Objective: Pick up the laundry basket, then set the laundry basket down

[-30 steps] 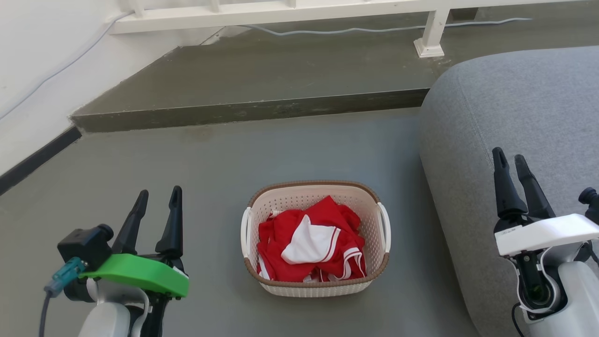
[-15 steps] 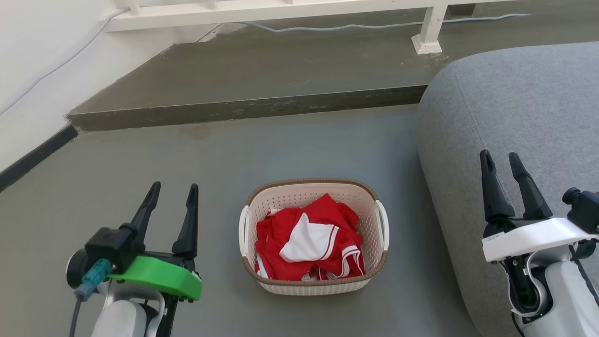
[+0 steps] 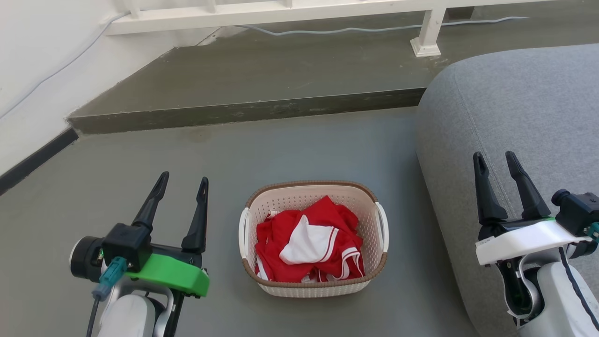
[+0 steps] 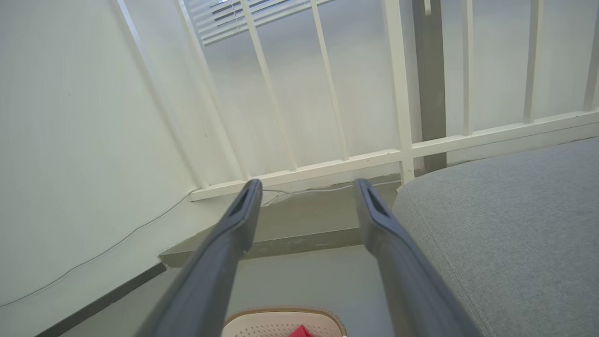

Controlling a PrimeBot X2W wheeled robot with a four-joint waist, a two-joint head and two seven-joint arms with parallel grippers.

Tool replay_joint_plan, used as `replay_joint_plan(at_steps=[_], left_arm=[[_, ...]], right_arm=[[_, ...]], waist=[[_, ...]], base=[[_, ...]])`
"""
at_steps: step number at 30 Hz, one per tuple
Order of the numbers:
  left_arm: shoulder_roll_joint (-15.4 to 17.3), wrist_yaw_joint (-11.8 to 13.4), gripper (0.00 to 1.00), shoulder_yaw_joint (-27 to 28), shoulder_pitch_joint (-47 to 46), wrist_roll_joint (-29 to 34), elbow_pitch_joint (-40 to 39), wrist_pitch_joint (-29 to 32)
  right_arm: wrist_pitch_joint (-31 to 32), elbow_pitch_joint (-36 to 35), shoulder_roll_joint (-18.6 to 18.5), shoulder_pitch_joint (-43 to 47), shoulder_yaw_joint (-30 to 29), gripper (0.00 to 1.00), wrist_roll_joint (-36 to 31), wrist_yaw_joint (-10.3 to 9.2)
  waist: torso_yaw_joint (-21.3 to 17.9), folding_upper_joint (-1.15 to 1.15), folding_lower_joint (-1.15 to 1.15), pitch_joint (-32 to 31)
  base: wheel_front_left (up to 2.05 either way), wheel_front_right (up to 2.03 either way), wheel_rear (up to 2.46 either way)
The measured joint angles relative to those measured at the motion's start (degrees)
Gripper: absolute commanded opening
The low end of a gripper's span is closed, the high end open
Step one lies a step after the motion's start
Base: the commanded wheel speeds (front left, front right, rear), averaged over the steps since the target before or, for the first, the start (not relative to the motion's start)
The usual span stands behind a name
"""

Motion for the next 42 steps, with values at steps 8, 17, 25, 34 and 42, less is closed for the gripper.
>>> replay_joint_plan(at_steps=[8,17,25,34,42], left_arm=[[-0.3,0.0,1.0,0.2,0.0,0.0,0.0,0.0],[-0.5,-0.1,1.0,0.5,0.0,0.5,0.0,0.0],[-0.5,-0.1,1.0,0.8,0.0,0.5,0.0,0.0],[-0.6,-0.1,1.0,1.4,-0.1,0.5,-0.7,0.0],[-0.7,-0.1,1.0,1.2,-2.5,0.9,-0.9,-0.2]], right_arm=[[0.0,0.3,0.7,0.0,-0.6,1.0,-0.2,0.0],[0.0,0.4,1.4,-0.2,-1.4,1.0,-0.5,0.02],[0.0,0.6,1.5,-0.9,-1.6,1.0,-0.8,0.08],[0.0,0.6,1.6,-1.0,-1.7,1.0,-1.1,0.08],[0.0,0.8,1.6,-2.4,-1.7,1.0,-2.3,0.09]], waist=[[0.0,0.0,0.0,0.1],[0.0,0.0,0.0,0.6],[0.0,0.0,0.0,1.0],[-0.3,0.0,0.0,3.6],[-0.7,0.0,0.0,7.9]], base=[[0.0,0.0,0.0],[0.0,0.0,0.0],[0.0,0.0,0.0],[0.0,0.0,0.0],[0.0,0.0,0.0]])
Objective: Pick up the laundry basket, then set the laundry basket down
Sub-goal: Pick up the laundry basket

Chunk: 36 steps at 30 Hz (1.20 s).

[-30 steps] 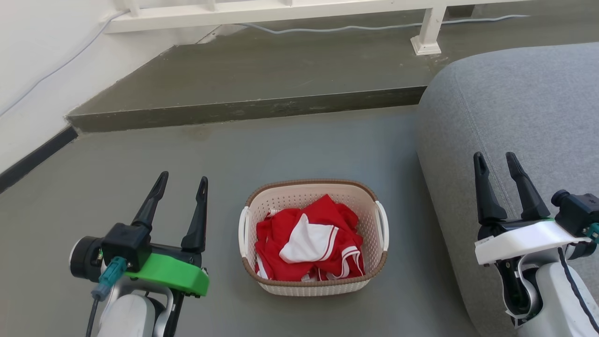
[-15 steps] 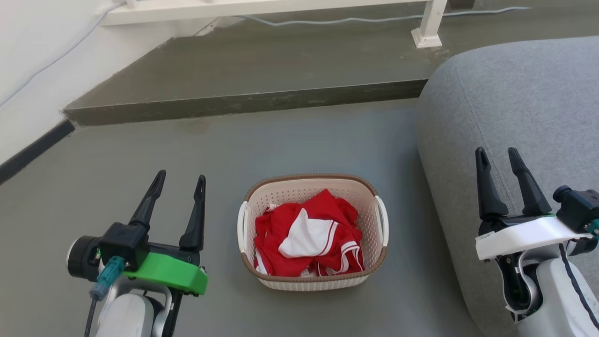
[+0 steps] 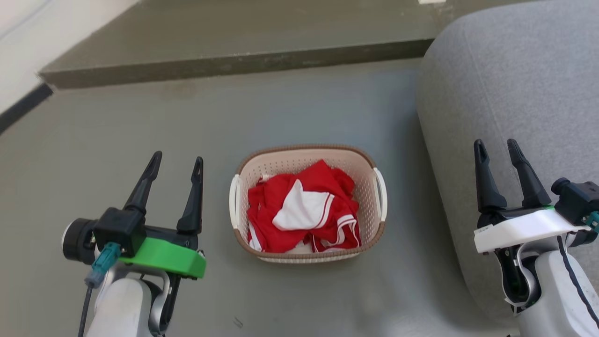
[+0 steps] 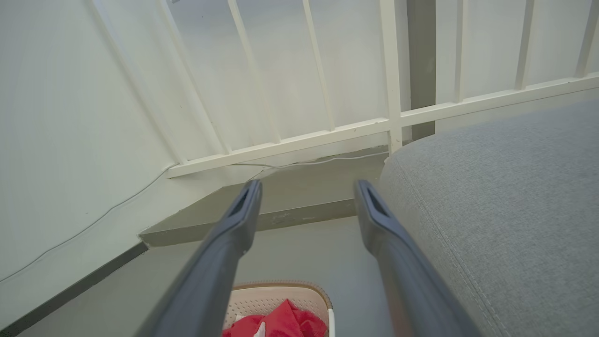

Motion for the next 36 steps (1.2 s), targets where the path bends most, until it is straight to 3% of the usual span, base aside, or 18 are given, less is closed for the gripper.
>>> replay_joint_plan(at_steps=[16,36], left_arm=[[-0.2,0.0,1.0,0.7,-7.8,0.9,4.7,0.0],[-0.5,-0.4,1.0,0.9,-20.8,0.9,15.1,0.0]], right_arm=[[-0.1,4.6,0.3,-7.5,1.7,1.0,-0.4,0.01],[-0.1,18.5,0.6,-22.0,5.5,1.0,-0.7,0.01]], waist=[[-0.8,0.0,0.01,11.5],[-1.4,0.0,0.01,26.4]], base=[[0.0,0.0,0.0],[0.0,0.0,0.0]])
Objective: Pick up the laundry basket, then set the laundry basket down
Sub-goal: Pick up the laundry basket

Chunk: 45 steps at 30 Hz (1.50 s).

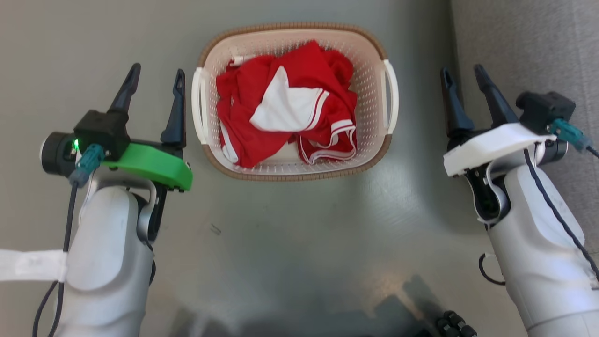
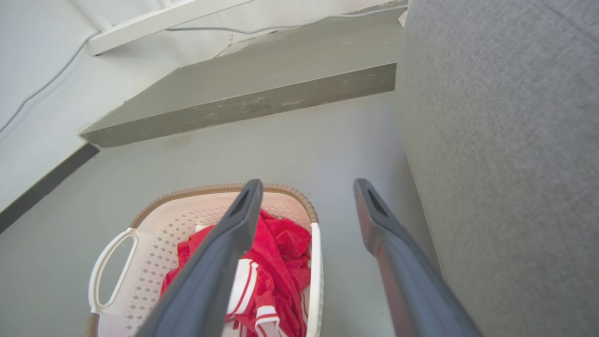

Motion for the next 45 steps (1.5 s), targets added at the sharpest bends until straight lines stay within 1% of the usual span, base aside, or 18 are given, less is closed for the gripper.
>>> replay_joint_plan(at_steps=[13,25,31,35,38,45], left_arm=[[-0.5,0.0,1.0,-0.1,-7.8,-0.9,11.8,0.0],[-0.9,-0.1,1.0,-2.0,-16.5,-2.8,20.1,0.7],[-0.9,-0.1,1.0,-2.8,-19.2,-3.7,23.2,1.4],[-1.0,-0.1,1.0,-4.3,-21.2,-4.4,25.1,2.1],[-1.0,-0.1,1.0,-5.8,-22.7,-6.2,26.3,3.0],[-1.0,-0.1,1.0,-7.6,-25.3,-9.7,29.1,4.4]], right_arm=[[0.0,10.5,0.3,-9.7,2.0,1.0,0.2,0.0],[1.2,19.2,1.0,-17.7,2.6,1.0,3.5,0.0],[1.6,21.5,1.0,-20.4,3.9,1.0,4.6,0.01],[2.1,23.6,1.0,-22.1,5.0,1.0,5.6,0.01],[2.1,24.6,1.1,-23.4,5.9,1.0,6.4,0.01],[3.1,25.3,1.0,-25.4,10.4,1.0,11.3,0.01]], waist=[[0.6,0.0,0.0,7.9],[0.9,0.0,0.0,13.3],[0.9,0.0,0.0,15.3],[1.1,0.0,0.0,16.8],[1.1,0.0,0.0,17.9],[1.1,0.0,-0.01,20.3]], base=[[0.0,0.0,0.0],[0.0,0.0,0.0],[0.0,0.0,0.0],[0.0,0.0,0.0],[0.0,0.0,0.0],[0.0,0.0,0.0]])
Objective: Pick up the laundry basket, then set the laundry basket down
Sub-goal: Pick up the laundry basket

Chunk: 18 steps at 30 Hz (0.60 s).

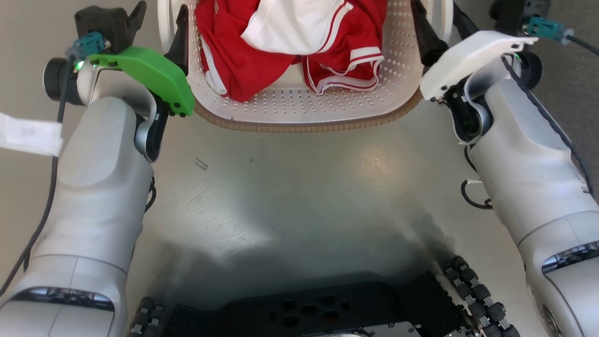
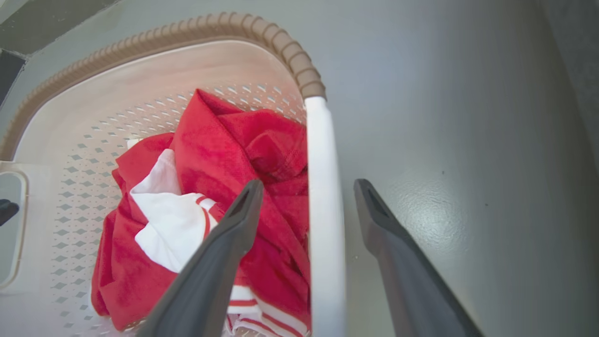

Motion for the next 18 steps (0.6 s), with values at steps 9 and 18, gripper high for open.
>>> replay_joint_plan(at_steps=[9,18], left_arm=[[0.0,0.0,1.0,-3.3,-2.2,-3.0,3.2,1.5],[0.0,0.0,0.13,-5.9,-4.5,-5.4,4.2,1.8]], right_arm=[[0.6,1.7,0.0,-2.1,3.0,1.0,4.0,0.0],[1.1,3.6,0.0,-3.7,5.1,0.0,7.5,0.0]], waist=[[0.1,0.0,0.0,2.0],[0.0,0.0,0.0,2.7]], base=[[0.0,0.0,0.0],[0.0,0.0,0.0]])
